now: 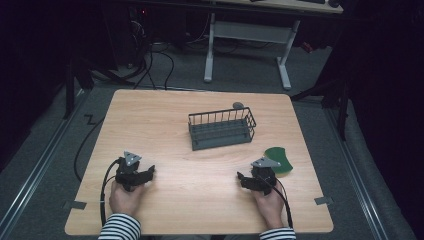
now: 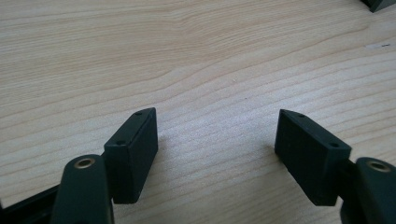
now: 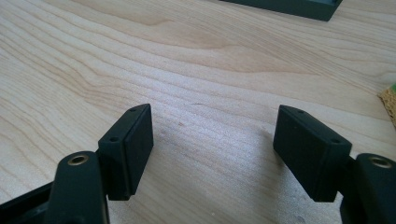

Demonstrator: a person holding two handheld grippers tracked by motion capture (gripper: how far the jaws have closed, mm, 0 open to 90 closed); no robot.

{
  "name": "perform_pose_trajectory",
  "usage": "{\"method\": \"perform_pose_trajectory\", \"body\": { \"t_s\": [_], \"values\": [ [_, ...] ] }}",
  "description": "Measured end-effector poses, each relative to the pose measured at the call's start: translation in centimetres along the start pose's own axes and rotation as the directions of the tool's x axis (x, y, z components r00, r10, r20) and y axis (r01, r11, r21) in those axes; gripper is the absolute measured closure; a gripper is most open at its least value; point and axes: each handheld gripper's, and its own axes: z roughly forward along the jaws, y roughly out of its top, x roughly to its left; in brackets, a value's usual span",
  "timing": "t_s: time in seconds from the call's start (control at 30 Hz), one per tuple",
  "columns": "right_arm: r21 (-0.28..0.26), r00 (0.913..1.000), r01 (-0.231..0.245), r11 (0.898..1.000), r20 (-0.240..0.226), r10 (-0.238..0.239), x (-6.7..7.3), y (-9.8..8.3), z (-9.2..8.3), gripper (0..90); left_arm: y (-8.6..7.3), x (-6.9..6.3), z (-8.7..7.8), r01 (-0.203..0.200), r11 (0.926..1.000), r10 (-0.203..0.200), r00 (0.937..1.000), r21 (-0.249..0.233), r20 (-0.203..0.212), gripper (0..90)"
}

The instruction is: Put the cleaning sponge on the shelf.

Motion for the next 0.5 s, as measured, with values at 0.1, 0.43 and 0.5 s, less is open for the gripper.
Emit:
{"method": "perform_pose_trajectory", "body": {
  "t_s": [0.1, 0.43, 0.5],
  "values": [
    [0.0, 1.0, -0.001, 1.0, -0.001, 0.001, 0.01, 0.0, 0.0, 28.5, 0.0, -0.02, 0.0, 0.001, 1.0, -0.001, 1.0, 0.0, -0.001, 30.5],
    [0.002, 1.0, -0.005, 1.0, 0.0, 0.005, 0.01, 0.01, 0.01, 27.7, 0.01, 0.02, 0.01, 0.002, 1.0, -0.002, 1.0, 0.0, 0.002, 30.2],
    [0.002, 1.0, -0.005, 1.0, 0.0, 0.005, 0.01, 0.01, 0.01, 27.7, 0.01, 0.02, 0.01, 0.001, 1.0, -0.001, 1.0, 0.0, 0.002, 30.2]
  ]
}}
